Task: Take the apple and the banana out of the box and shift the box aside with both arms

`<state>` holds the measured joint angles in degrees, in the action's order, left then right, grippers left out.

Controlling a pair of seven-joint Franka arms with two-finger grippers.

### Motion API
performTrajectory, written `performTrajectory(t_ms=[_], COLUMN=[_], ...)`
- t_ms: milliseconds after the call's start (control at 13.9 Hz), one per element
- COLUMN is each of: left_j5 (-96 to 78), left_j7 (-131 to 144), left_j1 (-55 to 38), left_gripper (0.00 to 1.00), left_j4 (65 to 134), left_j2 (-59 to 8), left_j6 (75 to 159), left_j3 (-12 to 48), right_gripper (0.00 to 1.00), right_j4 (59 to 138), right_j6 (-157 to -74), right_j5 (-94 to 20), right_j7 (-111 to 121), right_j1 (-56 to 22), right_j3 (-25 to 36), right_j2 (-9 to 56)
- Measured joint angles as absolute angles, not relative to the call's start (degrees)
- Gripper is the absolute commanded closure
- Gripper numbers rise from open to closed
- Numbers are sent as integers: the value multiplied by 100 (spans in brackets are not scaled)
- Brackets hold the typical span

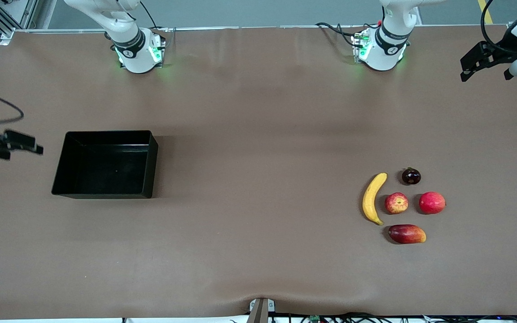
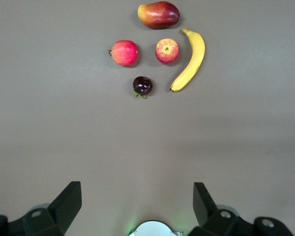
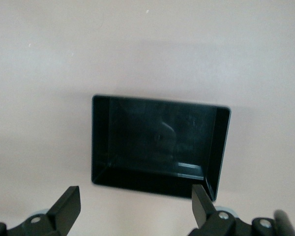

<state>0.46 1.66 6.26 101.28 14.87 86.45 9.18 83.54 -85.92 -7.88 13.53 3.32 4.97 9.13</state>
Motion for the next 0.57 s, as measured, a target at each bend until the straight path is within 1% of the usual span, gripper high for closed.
performTrajectory(t_ms=[287, 430, 574], left_j5=[-59, -60, -60], left_j7=[-57, -111, -111], left_j1=[627, 628, 629], left_gripper=[0, 0, 0], left_j4=[10070, 10009, 9917], left_j2=[1353, 1269, 1230], left_j6=[8721, 8749, 8753], left_j3=[913, 910, 902], right_gripper=[0, 0, 0], right_j4=[8427, 8535, 8594], right_j6=[-7867, -7735, -7737], right_j5=[-422, -2, 206], right_j7=[916, 908, 853], right_j1=[106, -97, -280], right_j3=[494, 489, 481], right_j2=[213, -86, -242])
